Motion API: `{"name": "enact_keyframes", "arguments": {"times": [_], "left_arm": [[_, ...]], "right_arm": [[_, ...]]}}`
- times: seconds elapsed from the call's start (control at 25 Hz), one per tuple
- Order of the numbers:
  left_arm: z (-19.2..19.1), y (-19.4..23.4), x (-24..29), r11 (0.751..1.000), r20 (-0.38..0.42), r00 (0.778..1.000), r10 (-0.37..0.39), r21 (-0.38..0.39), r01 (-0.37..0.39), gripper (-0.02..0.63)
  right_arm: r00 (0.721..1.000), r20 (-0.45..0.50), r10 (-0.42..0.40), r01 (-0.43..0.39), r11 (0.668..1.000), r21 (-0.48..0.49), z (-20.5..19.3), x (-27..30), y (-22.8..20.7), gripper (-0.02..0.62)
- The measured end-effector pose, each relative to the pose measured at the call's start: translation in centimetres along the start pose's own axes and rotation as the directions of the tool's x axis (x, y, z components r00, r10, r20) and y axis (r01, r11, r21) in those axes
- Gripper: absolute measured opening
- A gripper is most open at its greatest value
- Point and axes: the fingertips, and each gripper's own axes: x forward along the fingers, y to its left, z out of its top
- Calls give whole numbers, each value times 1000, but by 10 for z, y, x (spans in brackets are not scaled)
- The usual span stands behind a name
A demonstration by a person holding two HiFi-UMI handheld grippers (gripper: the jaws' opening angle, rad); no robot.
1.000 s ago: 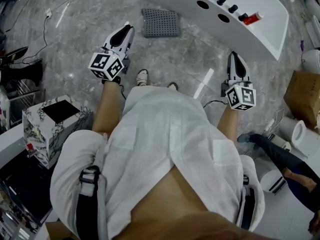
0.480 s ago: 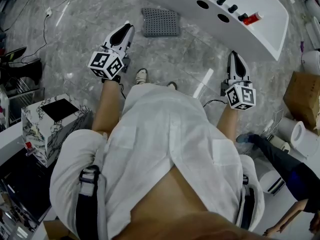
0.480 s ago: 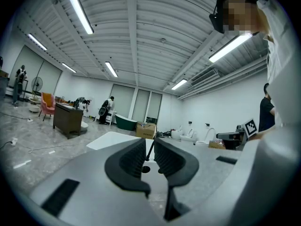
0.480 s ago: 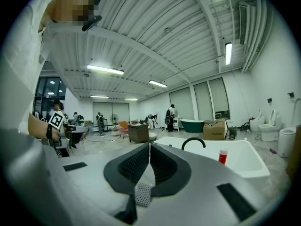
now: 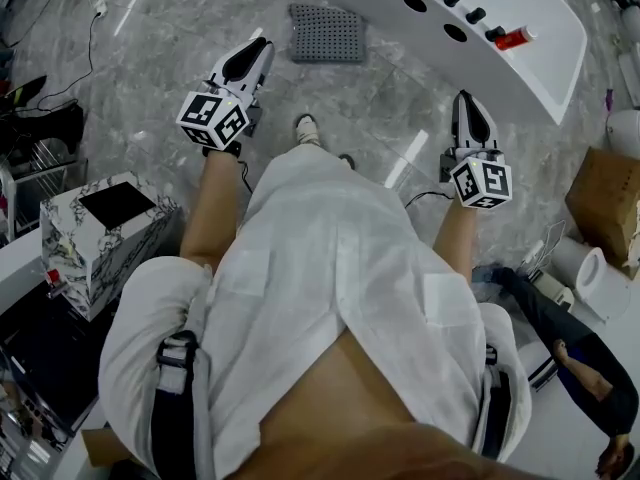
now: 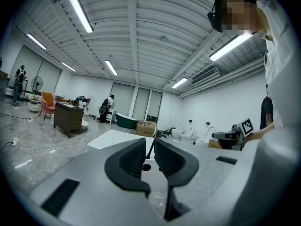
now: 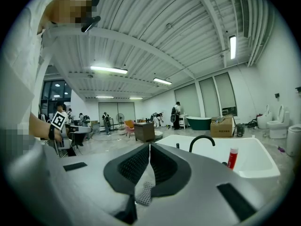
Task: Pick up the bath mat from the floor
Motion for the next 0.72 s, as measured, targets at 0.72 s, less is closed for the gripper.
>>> {"name": "enact_keyframes", "arguments": {"times": [0.72], "left_arm": [[-4, 149, 64, 994, 3, 998, 62, -90, -61, 60]], "right_arm": [[979, -147, 138, -142, 990, -15, -17, 207, 22, 28]]}}
